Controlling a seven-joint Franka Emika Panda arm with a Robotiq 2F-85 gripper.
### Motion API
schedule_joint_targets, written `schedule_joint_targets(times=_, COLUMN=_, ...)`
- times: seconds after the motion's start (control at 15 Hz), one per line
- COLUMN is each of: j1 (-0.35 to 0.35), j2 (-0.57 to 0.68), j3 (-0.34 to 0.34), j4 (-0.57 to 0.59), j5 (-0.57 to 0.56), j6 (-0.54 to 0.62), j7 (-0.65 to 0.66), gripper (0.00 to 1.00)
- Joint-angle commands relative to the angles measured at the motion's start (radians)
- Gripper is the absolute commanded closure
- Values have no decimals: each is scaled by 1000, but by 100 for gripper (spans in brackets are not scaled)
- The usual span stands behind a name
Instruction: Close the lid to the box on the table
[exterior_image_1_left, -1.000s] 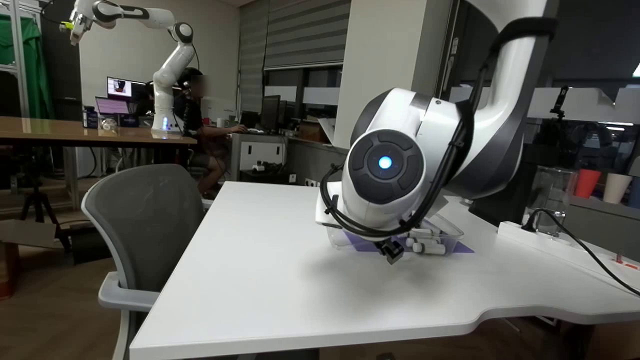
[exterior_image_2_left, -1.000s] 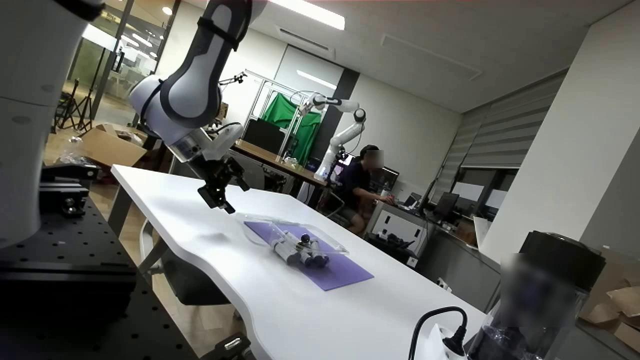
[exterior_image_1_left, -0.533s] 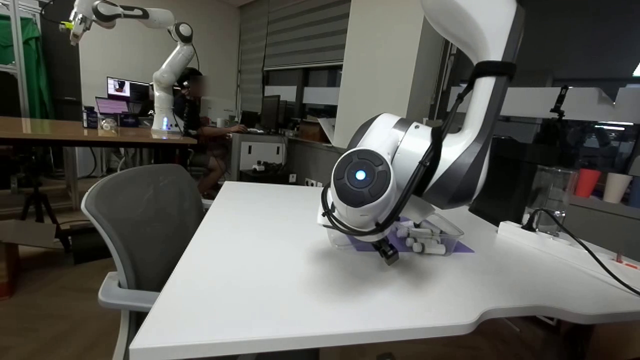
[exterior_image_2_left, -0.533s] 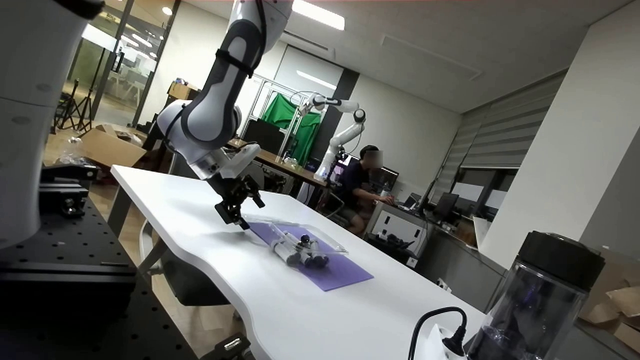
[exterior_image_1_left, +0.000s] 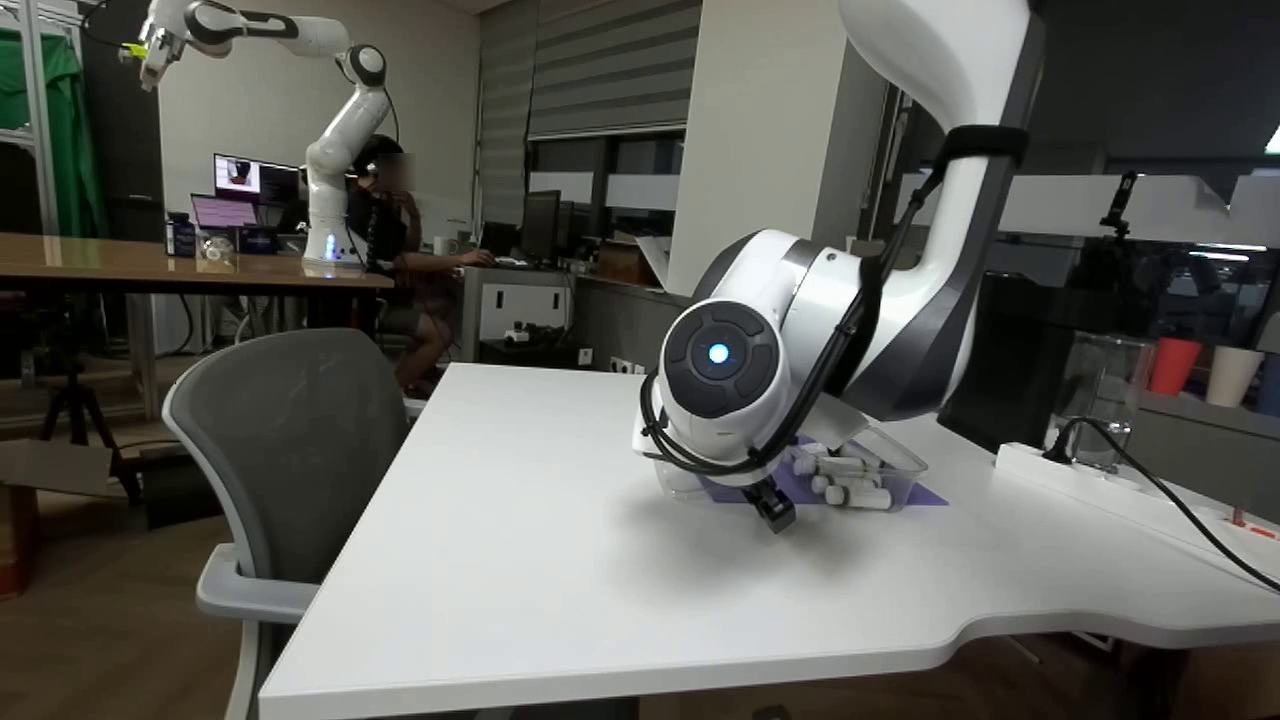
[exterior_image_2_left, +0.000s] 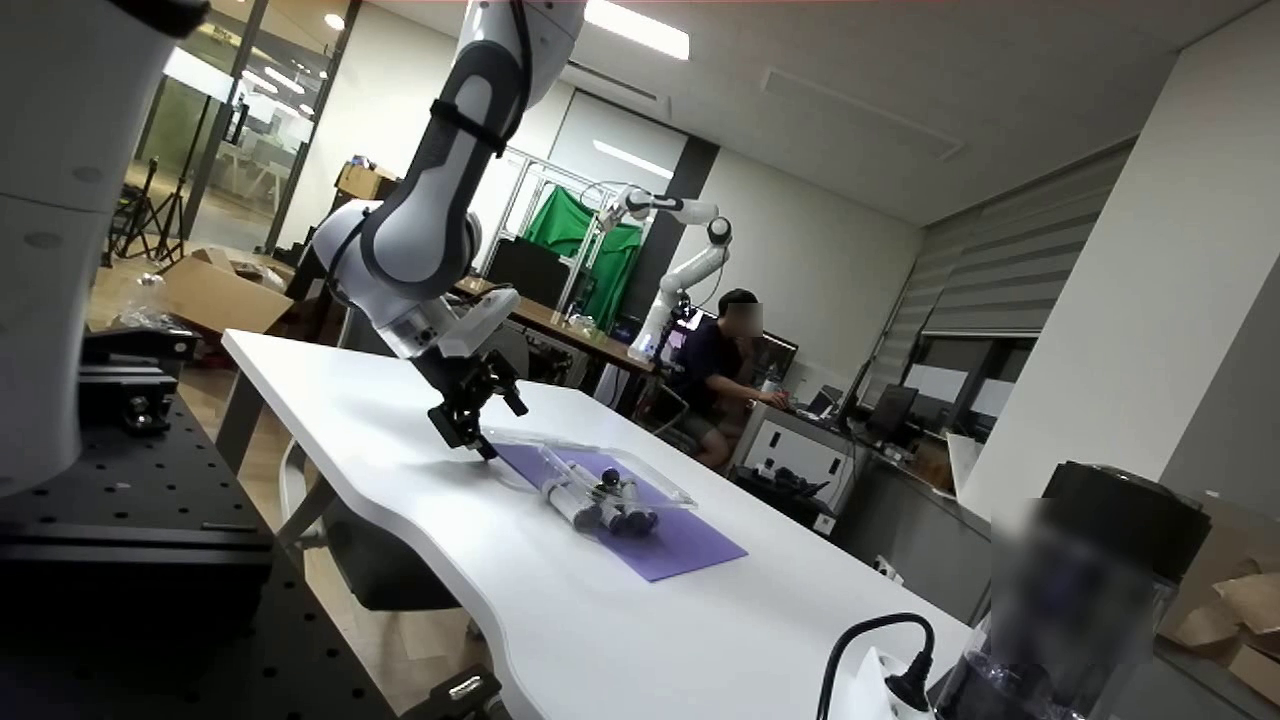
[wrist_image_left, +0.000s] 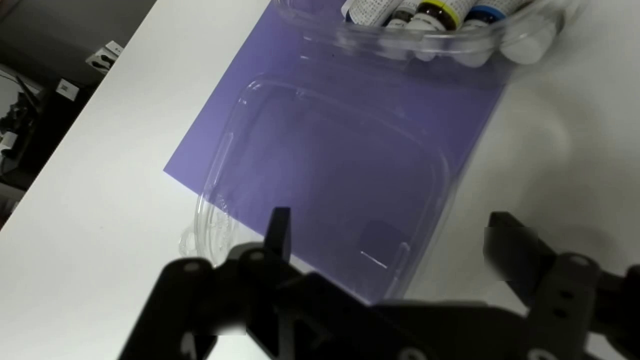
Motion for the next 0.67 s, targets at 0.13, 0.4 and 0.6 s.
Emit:
schedule_joint_targets(times=0.13, j1=7, j2=4, j3=15, j4=3, j5=-55, j6=-87, j7=84, gripper=0)
schedule_joint_targets(times=0.4, j1=-4, j2=12, j3=31, j4=6, j5=-98, j6=-117, j7=184, gripper=0)
schedule_joint_targets(times=0.6, j1=-12, j2=28, j3=33, j4=13, j5=-145, j6=-104, j7=235, gripper=0)
